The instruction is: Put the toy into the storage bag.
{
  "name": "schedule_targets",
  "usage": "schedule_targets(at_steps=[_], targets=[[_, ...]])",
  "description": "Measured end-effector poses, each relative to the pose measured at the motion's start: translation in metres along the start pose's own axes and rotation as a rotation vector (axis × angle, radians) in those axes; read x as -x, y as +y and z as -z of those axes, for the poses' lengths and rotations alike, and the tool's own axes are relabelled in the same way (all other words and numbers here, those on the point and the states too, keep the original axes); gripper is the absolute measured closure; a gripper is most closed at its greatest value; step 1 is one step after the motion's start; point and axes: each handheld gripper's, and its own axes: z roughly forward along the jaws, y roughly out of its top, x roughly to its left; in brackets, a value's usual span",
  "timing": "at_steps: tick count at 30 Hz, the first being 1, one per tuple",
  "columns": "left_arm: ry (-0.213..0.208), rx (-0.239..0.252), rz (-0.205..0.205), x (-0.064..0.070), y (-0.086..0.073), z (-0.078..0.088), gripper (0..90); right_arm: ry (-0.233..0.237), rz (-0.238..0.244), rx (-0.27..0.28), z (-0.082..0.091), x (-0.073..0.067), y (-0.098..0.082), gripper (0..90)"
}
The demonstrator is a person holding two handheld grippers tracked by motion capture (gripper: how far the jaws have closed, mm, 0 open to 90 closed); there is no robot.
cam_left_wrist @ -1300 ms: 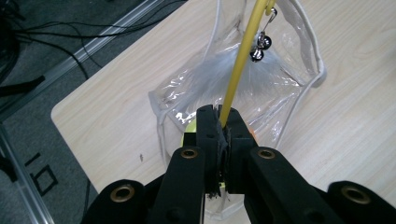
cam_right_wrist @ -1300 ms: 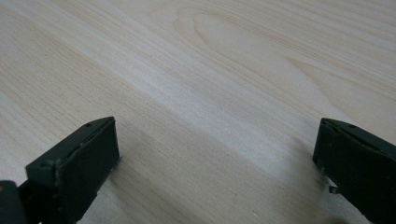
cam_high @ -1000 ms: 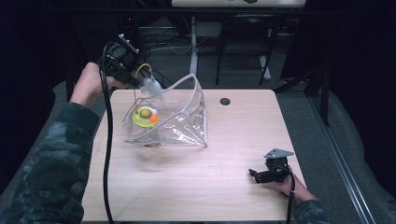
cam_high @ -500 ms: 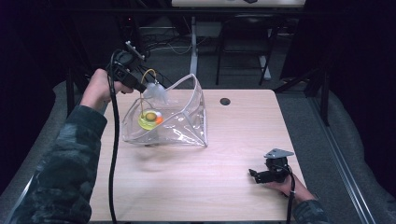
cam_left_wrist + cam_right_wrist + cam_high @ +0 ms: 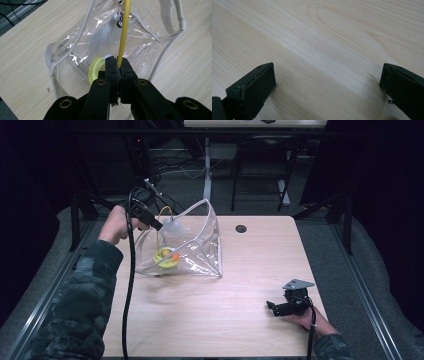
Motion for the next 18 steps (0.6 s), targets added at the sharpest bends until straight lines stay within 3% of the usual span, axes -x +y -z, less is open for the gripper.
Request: schedule_targets(at_steps=[7,18], targets=[[-0.009,0.007,0.006,0.003,0.001,-0.009,87.6,0.0,0.0,0.0,0.0,0.0,0.0,0.0],[0.003,-0.022,0.008,0.005,0.001,-0.018,87.4,0.0,0.0,0.0,0.0,0.0,0.0,0.0]])
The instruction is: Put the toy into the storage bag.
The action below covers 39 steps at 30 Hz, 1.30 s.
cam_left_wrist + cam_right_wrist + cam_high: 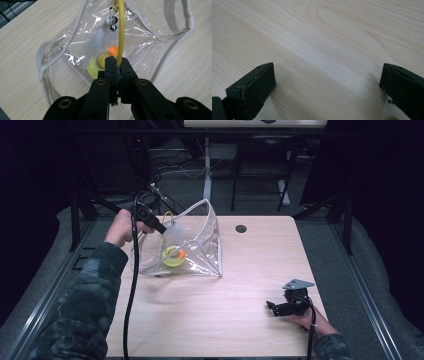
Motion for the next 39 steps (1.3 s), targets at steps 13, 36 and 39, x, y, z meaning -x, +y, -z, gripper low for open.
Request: schedule_targets(at_steps=[13,36,39], targets=[[-0.009,-0.033,0.06,-0.011,-0.009,-0.014,87.3,0.004,0.003,-0.001,0.0,0.0,0.0,0.0],[0.078,0.092,0.083,0.0,-0.046,0.054,37.5,0.003,0.003,0.0,0.0,0.0,0.0,0.0],[0.111,0.108,0.095,0.001,-0.055,0.066,26.2,0.005,0.001,0.001,0.0,0.0,0.0,0.0]])
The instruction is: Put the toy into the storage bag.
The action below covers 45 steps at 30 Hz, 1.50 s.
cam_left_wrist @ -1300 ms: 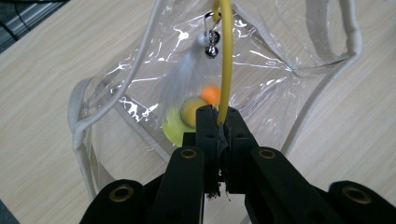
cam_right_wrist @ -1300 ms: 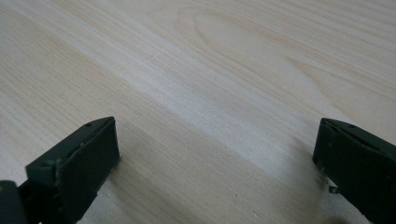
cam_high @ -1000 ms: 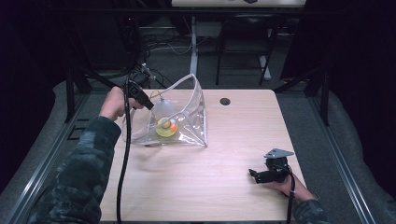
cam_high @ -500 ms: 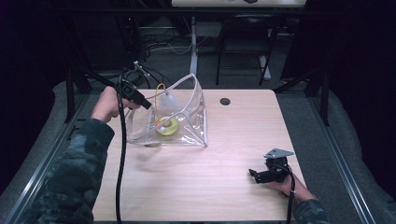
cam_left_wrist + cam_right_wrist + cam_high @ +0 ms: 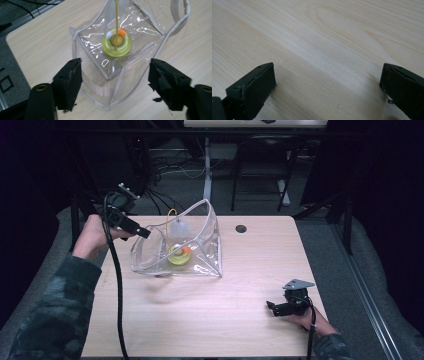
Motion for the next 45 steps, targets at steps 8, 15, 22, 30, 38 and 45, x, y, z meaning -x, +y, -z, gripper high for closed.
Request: schedule_targets(at_steps=[8,15,22,30,38,45], targets=[[0.047,0.066,-0.006,0.007,-0.026,0.027,14.1,0.0,-0.004,0.004,0.0,0.0,0.0,0.0],[0.062,0.07,0.018,0.011,-0.06,0.028,7.0,-0.002,-0.004,0.003,0.0,0.0,0.0,0.0],[0.123,0.029,0.046,0.007,-0.094,0.014,1.8,-0.002,-0.007,0.006,0.0,-0.001,0.0,0.0],[0.112,-0.002,0.093,0.003,-0.129,-0.015,0.1,-0.002,-0.007,0.005,0.0,-0.001,0.0,0.0],[0.089,-0.03,0.133,0.002,-0.161,-0.047,0.1,-0.003,-0.007,0.005,0.0,-0.001,0.0,0.0],[0.044,-0.044,0.169,0.003,-0.181,-0.069,0.0,-0.003,-0.006,0.005,0.0,-0.001,0.0,0.0]])
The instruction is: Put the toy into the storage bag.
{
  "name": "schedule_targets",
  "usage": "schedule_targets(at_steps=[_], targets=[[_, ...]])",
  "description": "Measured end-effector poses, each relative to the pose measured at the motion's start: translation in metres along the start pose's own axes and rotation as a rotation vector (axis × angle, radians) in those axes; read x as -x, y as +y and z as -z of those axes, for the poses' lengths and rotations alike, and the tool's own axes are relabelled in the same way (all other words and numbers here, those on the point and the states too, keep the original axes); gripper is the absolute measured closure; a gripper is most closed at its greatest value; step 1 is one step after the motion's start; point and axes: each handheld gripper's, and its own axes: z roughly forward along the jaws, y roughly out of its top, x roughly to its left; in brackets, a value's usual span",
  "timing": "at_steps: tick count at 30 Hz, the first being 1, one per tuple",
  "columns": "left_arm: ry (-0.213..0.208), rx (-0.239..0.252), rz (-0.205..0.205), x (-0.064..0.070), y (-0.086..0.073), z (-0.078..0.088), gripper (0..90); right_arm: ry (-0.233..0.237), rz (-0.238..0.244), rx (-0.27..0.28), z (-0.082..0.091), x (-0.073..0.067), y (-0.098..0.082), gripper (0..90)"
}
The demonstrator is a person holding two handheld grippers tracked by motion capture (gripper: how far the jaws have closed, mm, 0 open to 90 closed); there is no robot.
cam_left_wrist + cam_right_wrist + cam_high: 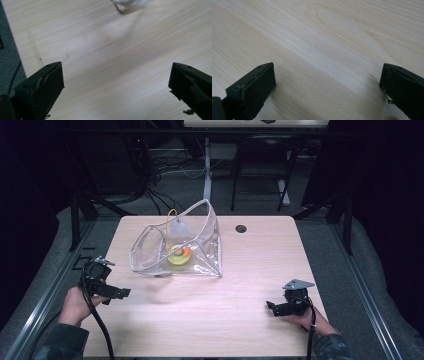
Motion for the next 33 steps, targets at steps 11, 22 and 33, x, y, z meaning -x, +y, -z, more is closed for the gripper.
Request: schedule_targets(at_steps=[11,22,33], targets=[[-0.064,-0.039,0.021,0.002,-0.019,-0.029,0.0,0.0,0.0,0.0,0.0,0.0,0.0,0.0],[-0.107,-0.021,0.093,0.0,-0.044,-0.058,0.0,0.0,-0.001,0.0,0.0,0.0,0.0,0.0],[-0.055,-0.038,0.124,-0.004,-0.054,-0.076,0.0,-0.002,-0.001,-0.001,0.0,0.0,0.0,0.0]])
